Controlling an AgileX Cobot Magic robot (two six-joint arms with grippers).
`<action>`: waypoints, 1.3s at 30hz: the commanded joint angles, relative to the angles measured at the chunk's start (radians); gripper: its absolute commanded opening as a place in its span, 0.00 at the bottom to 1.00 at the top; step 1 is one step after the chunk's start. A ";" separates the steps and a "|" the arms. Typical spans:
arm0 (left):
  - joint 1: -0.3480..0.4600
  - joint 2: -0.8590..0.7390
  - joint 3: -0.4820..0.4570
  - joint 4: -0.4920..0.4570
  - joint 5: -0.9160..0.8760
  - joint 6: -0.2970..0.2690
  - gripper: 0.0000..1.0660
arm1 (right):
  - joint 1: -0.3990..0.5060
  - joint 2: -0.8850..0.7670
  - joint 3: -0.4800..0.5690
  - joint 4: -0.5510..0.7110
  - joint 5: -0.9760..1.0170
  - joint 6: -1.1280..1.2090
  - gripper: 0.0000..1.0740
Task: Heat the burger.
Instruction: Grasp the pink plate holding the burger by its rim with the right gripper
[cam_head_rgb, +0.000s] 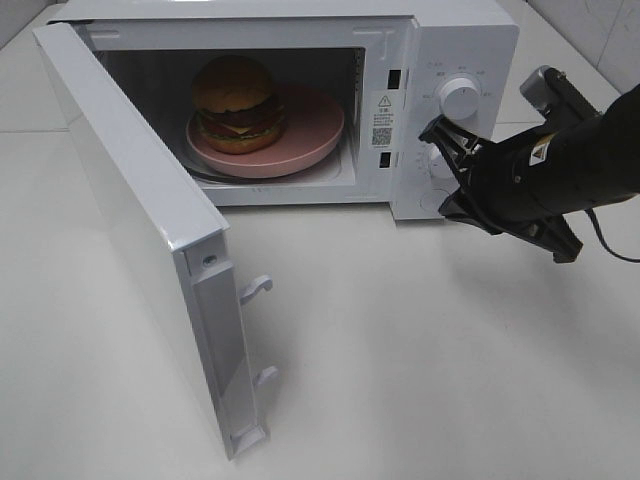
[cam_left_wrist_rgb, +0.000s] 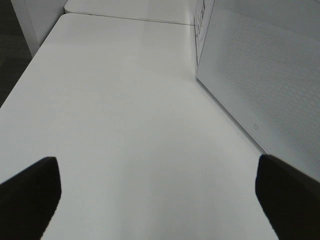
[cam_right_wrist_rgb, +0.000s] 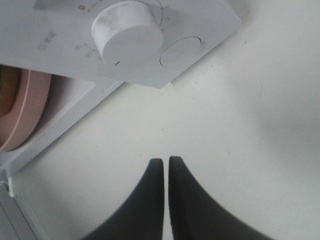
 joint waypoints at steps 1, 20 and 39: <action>0.003 -0.004 0.003 -0.005 -0.013 -0.001 0.92 | -0.004 -0.046 0.001 -0.008 0.080 -0.148 0.00; 0.003 -0.004 0.003 -0.005 -0.013 -0.001 0.92 | -0.004 -0.206 0.000 -0.007 0.464 -0.587 0.01; 0.003 -0.004 0.003 -0.005 -0.013 -0.001 0.92 | -0.004 -0.271 0.000 -0.009 0.558 -1.074 0.02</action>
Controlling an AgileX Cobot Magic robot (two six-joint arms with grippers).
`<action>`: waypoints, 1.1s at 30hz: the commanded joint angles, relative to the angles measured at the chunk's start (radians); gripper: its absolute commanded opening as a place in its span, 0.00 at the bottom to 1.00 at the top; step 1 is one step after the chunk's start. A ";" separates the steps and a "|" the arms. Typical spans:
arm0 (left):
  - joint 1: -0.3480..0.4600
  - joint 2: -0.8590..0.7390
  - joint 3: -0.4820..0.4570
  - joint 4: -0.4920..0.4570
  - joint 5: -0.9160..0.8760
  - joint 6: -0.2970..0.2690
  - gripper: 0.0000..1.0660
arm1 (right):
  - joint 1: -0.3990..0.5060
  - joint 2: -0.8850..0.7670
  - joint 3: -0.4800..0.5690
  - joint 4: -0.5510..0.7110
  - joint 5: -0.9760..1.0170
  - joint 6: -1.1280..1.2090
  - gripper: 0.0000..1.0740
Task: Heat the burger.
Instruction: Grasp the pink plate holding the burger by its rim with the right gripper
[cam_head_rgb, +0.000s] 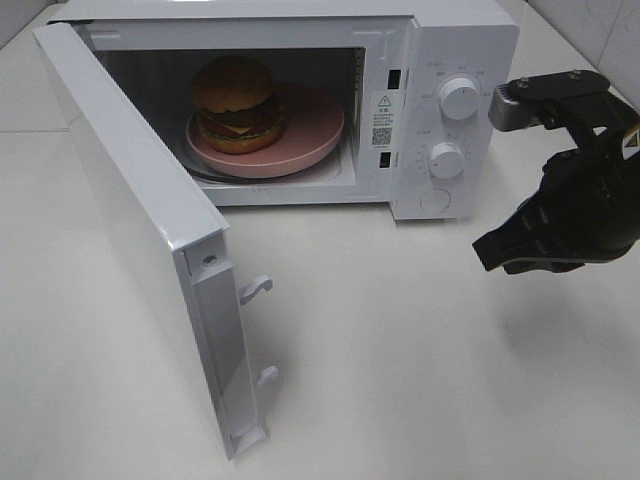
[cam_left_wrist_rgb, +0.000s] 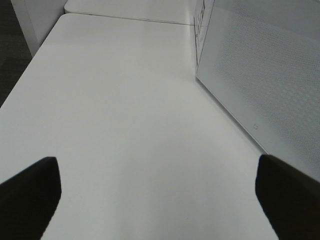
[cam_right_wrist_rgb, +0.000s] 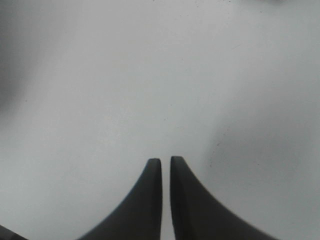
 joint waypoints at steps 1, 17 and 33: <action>0.003 -0.004 0.003 -0.005 -0.013 -0.001 0.92 | -0.004 -0.010 0.000 -0.002 0.011 -0.094 0.02; 0.003 -0.004 0.003 -0.005 -0.013 -0.001 0.92 | -0.004 -0.010 0.000 -0.004 0.032 -0.724 0.06; 0.003 -0.004 0.003 -0.005 -0.013 -0.001 0.92 | -0.004 -0.010 0.000 -0.113 0.031 -1.125 0.09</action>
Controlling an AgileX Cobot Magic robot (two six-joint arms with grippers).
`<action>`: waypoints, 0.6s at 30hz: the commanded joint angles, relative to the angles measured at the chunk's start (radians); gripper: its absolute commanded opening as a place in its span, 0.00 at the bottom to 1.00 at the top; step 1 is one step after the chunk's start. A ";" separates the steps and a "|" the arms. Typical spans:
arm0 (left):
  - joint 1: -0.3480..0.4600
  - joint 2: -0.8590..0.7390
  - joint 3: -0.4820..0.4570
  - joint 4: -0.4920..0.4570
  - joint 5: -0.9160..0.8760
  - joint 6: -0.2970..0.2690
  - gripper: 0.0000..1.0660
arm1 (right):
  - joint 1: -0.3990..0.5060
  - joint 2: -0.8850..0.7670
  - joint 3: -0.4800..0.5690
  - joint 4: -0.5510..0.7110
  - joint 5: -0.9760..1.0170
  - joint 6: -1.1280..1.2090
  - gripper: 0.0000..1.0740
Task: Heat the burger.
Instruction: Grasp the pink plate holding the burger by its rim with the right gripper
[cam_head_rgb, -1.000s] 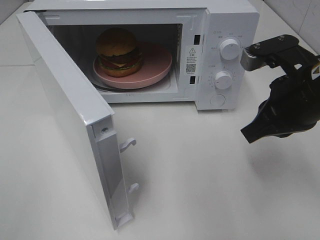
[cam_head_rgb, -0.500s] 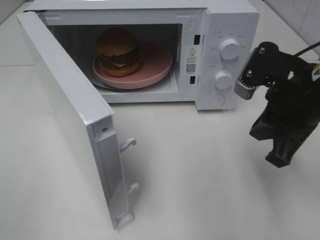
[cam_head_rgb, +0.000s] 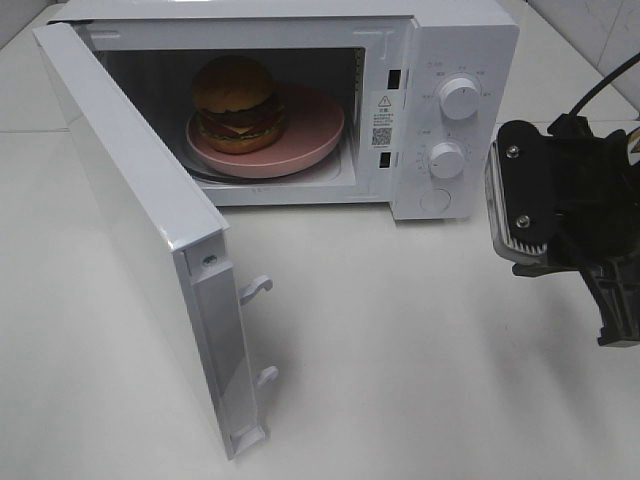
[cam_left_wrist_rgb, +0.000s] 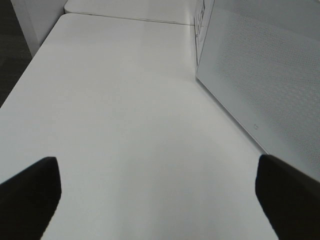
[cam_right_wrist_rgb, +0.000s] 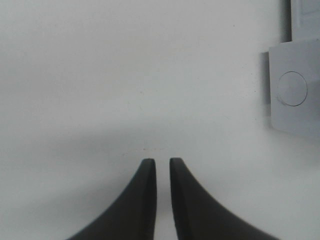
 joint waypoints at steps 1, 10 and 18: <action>0.003 -0.004 0.003 -0.005 -0.013 -0.001 0.92 | -0.004 -0.009 0.000 -0.055 0.009 -0.076 0.09; 0.003 -0.004 0.003 -0.005 -0.013 -0.001 0.92 | -0.004 -0.009 0.000 -0.100 -0.044 0.053 0.41; 0.003 -0.004 0.003 -0.005 -0.013 -0.001 0.92 | -0.004 -0.009 0.000 -0.203 -0.058 0.151 0.93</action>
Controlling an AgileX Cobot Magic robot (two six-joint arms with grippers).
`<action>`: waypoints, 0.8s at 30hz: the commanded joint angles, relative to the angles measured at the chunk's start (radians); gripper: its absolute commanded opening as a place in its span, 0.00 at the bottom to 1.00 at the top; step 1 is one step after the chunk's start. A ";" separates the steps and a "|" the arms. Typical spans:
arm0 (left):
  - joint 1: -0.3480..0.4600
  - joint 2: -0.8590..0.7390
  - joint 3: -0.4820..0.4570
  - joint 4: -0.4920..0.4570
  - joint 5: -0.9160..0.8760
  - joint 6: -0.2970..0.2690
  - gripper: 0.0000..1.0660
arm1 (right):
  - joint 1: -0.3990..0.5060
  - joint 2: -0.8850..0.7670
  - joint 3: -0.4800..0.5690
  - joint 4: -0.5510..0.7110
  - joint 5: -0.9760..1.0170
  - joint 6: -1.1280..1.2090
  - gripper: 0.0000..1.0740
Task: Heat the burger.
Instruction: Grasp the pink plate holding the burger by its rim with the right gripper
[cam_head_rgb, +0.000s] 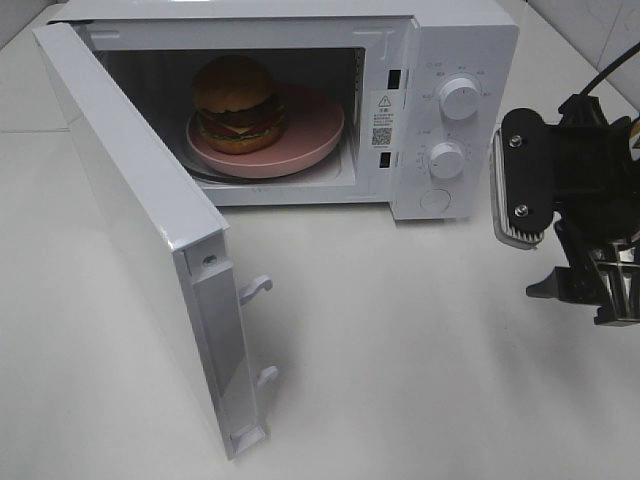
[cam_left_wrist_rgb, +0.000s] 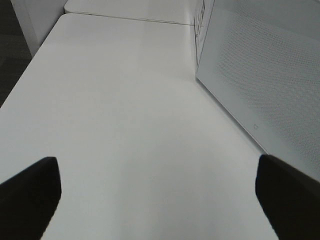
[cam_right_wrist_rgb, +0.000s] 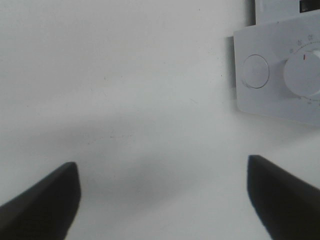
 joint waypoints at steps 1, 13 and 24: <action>0.003 -0.004 0.003 -0.005 -0.013 -0.001 0.92 | -0.004 -0.009 0.000 -0.039 0.007 0.018 0.93; 0.003 -0.004 0.003 -0.005 -0.013 -0.001 0.92 | 0.000 -0.009 0.000 -0.049 0.000 -0.012 0.89; 0.003 -0.004 0.003 -0.005 -0.013 -0.001 0.92 | 0.149 0.055 -0.037 -0.112 0.000 0.024 0.87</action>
